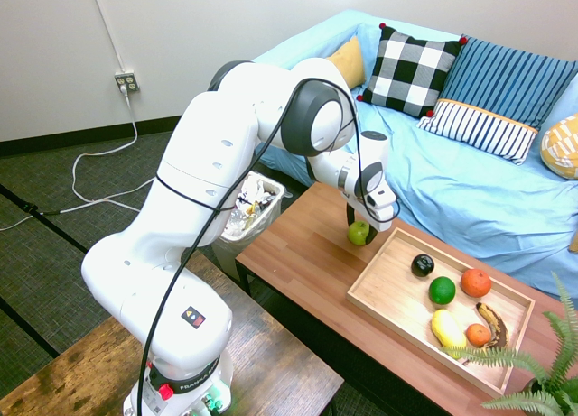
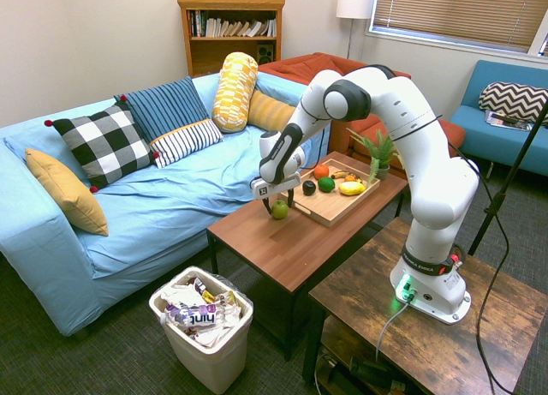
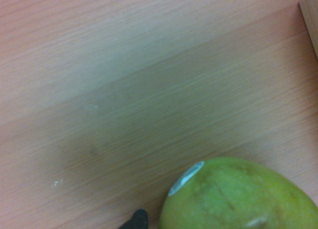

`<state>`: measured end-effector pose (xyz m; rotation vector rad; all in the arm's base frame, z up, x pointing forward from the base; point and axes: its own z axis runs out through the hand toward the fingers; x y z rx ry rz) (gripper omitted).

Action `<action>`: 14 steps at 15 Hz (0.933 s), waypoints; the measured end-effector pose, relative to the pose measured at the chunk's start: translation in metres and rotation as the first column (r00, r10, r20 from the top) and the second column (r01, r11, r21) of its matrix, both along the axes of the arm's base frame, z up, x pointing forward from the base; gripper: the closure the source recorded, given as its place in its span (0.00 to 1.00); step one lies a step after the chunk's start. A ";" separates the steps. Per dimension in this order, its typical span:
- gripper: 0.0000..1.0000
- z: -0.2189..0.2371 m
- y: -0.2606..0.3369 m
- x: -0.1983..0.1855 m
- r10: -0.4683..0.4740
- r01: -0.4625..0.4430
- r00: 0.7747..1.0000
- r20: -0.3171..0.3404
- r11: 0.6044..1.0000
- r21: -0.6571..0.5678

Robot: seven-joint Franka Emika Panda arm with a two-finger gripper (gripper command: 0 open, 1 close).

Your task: Put the apple in the tray

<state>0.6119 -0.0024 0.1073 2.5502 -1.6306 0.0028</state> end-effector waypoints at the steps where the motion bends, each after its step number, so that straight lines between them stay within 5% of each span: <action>1: 1.00 0.000 -0.001 0.001 -0.002 0.002 1.000 0.000 1.000 0.001; 7: 1.00 0.007 -0.005 0.003 -0.009 0.009 1.000 0.008 1.000 0.025; 10: 1.00 0.058 -0.021 0.008 -0.013 0.011 0.998 0.060 0.999 0.034; 14: 1.00 0.118 -0.085 -0.033 -0.077 0.075 0.993 0.088 0.997 0.028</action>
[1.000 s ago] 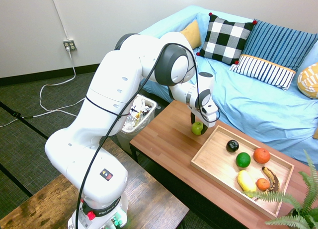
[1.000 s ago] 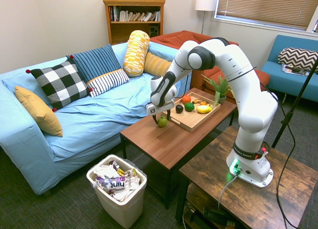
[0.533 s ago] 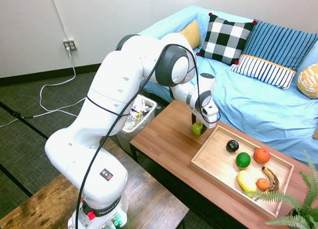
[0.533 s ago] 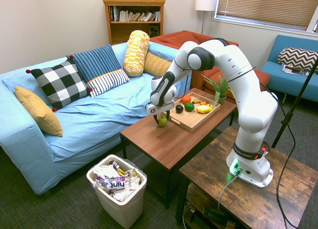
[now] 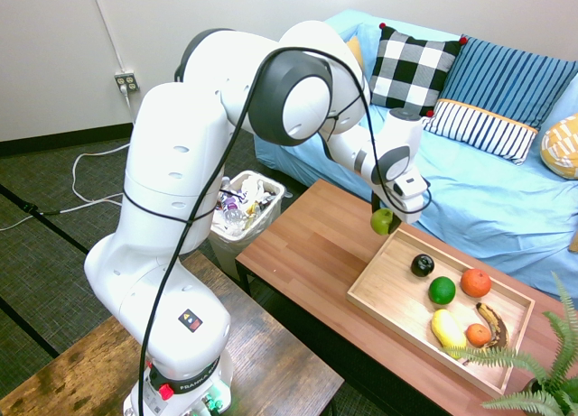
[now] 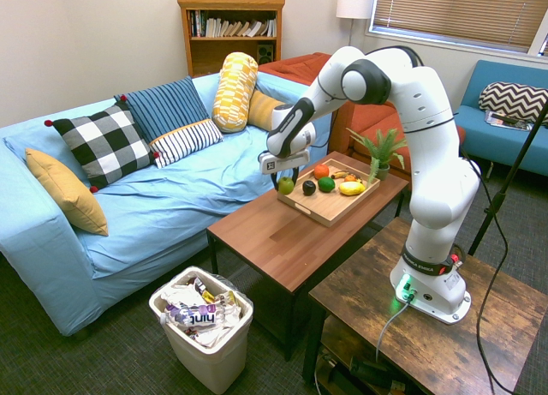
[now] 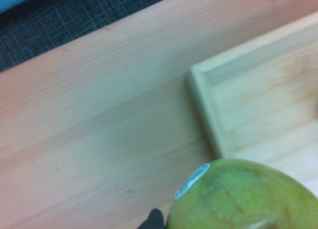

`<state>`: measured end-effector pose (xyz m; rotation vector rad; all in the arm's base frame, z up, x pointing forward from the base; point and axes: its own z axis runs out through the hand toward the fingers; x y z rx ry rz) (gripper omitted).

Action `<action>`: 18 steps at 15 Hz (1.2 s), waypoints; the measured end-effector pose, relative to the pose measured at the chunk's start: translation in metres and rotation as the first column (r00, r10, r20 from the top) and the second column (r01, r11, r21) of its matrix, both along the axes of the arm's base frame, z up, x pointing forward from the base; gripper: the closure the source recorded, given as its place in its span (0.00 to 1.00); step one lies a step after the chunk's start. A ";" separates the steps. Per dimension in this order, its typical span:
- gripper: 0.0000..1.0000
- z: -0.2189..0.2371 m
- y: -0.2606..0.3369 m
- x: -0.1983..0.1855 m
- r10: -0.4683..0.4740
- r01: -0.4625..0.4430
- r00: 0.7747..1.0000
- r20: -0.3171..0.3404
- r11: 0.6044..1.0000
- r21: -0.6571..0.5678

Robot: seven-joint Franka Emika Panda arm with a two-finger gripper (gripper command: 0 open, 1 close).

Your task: Put the apple in the tray

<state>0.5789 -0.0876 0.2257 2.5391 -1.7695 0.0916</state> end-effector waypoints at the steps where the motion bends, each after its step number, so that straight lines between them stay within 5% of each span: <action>1: 1.00 0.006 -0.021 -0.014 -0.026 0.026 1.000 -0.002 1.000 -0.010; 7: 1.00 -0.023 -0.109 -0.074 -0.132 0.131 0.990 -0.043 0.991 -0.040; 12: 1.00 -0.080 -0.118 -0.089 -0.147 0.144 0.986 -0.078 0.989 -0.037; 18: 1.00 -0.097 -0.126 -0.086 -0.152 0.152 0.985 -0.077 0.988 -0.008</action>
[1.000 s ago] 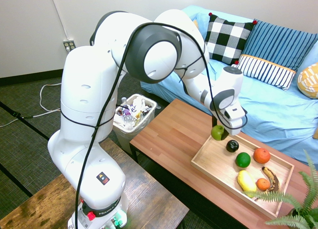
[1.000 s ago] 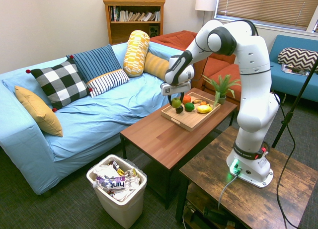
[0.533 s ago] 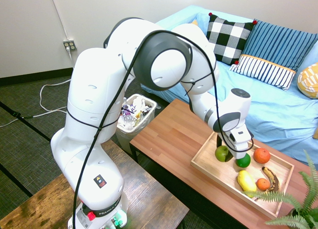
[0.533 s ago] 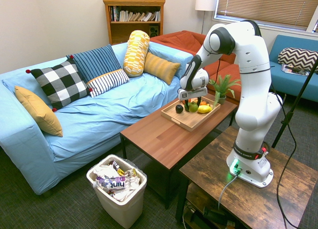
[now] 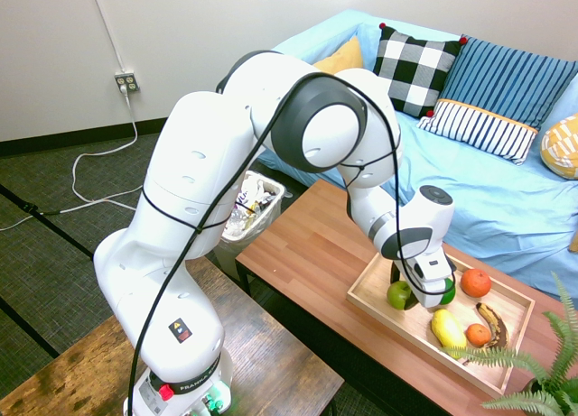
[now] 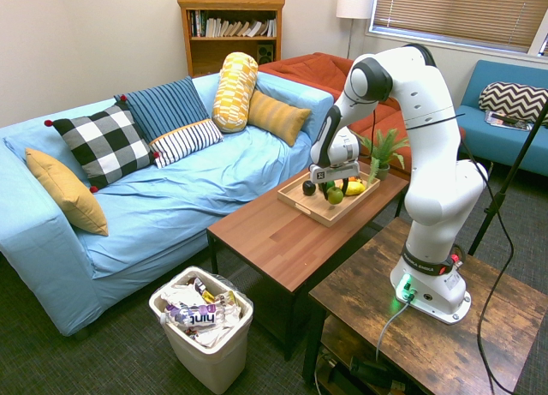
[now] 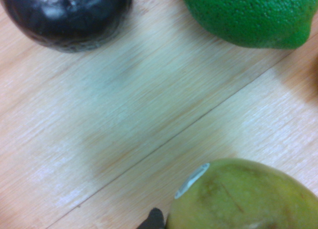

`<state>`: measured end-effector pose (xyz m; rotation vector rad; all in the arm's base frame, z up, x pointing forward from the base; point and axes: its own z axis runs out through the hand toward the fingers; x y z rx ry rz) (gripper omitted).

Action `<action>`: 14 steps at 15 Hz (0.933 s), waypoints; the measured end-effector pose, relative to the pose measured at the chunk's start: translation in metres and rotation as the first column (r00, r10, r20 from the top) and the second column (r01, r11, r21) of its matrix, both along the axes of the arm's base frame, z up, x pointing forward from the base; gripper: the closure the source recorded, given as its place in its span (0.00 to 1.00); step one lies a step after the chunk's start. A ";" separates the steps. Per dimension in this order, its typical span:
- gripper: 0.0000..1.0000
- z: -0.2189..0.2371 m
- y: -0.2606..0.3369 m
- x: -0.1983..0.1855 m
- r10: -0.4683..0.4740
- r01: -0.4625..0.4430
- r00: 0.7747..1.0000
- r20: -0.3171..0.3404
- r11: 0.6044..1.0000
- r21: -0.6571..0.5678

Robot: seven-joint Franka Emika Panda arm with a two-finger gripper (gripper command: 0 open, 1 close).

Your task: Put the apple in the tray

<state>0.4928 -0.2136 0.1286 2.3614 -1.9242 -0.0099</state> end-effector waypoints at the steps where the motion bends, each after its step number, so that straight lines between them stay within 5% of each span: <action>1: 1.00 -0.002 0.001 0.002 0.000 0.000 1.000 0.001 1.000 0.005; 5: 1.00 -0.012 0.000 0.007 0.000 0.000 1.000 0.002 1.000 0.020; 6: 0.00 -0.014 0.000 0.008 0.004 -0.004 1.000 0.001 1.000 0.024; 14: 0.00 -0.024 0.006 0.006 0.009 -0.008 1.000 -0.011 0.999 0.053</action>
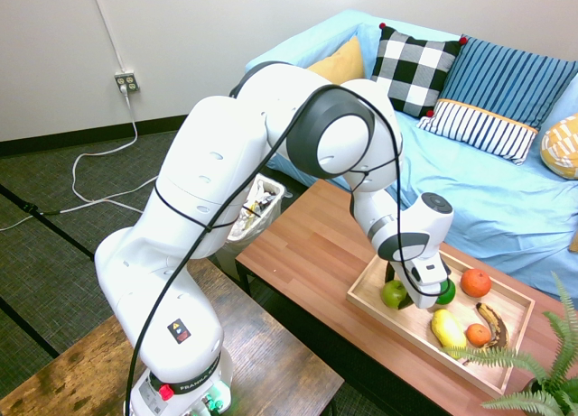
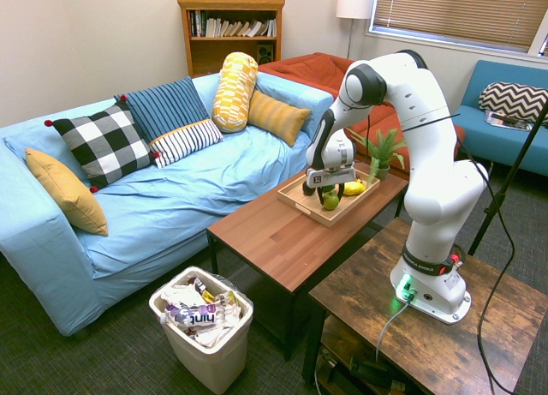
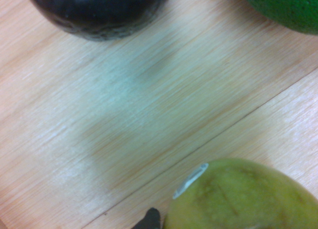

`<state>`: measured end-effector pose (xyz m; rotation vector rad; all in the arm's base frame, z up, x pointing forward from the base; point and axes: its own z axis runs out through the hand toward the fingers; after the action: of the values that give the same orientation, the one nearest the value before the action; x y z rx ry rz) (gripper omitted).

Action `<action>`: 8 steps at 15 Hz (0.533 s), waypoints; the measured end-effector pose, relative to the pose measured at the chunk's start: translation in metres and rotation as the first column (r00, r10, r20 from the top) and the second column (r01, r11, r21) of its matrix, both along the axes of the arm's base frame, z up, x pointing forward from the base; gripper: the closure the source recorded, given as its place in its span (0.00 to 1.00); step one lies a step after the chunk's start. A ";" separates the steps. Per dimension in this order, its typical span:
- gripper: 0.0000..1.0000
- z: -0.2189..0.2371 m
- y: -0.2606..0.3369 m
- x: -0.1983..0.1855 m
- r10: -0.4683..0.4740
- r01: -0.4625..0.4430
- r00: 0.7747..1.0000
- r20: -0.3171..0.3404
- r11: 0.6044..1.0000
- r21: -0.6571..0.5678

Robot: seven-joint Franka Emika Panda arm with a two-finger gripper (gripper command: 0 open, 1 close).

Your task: Put the apple in the tray

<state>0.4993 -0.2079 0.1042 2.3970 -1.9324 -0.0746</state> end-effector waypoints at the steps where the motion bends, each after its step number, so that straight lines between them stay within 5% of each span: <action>1: 0.00 -0.001 0.000 0.000 0.002 -0.002 1.000 -0.002 1.000 0.001; 8: 0.00 0.052 -0.027 0.000 0.016 -0.015 0.996 0.084 1.000 -0.012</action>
<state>0.4988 -0.2346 0.1561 2.4461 -1.9423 0.0393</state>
